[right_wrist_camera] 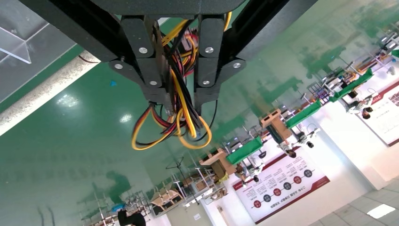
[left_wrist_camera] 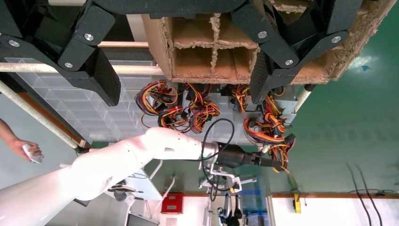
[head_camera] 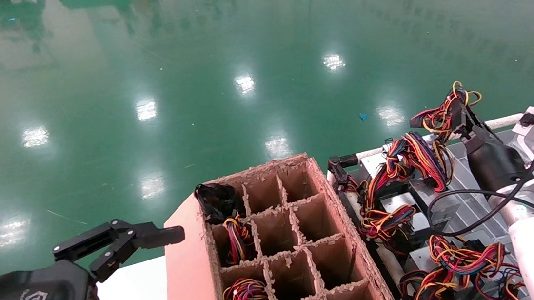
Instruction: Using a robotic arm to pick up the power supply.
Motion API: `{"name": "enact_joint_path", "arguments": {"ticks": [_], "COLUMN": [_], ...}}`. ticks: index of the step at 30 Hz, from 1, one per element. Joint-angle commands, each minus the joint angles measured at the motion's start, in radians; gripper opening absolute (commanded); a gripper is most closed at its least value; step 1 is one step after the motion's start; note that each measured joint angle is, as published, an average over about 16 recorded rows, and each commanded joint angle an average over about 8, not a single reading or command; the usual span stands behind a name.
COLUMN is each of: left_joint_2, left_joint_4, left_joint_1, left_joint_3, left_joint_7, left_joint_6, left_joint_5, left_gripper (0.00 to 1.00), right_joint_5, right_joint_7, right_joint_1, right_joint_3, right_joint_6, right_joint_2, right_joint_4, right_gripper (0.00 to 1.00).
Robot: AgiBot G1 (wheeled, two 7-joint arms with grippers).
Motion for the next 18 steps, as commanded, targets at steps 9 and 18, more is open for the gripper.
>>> {"name": "enact_joint_path", "arguments": {"ticks": [9,18], "left_joint_2": [0.000,0.000], "left_joint_4": [0.000,0.000], "left_joint_1": [0.000,0.000], "left_joint_3": [0.000,0.000], "left_joint_7": [0.000,0.000], "left_joint_6": [0.000,0.000], "left_joint_5": [0.000,0.000], "left_gripper": [1.00,1.00], "right_joint_5": [0.003,0.011], "right_joint_7": [-0.001,0.023], "right_joint_1": [-0.002,-0.002], "right_joint_3": [0.003,0.007], "right_joint_6": [-0.003,-0.038], "right_joint_2": [0.001,0.018], "right_joint_4": [0.000,0.020], "right_gripper": [1.00,1.00]}}
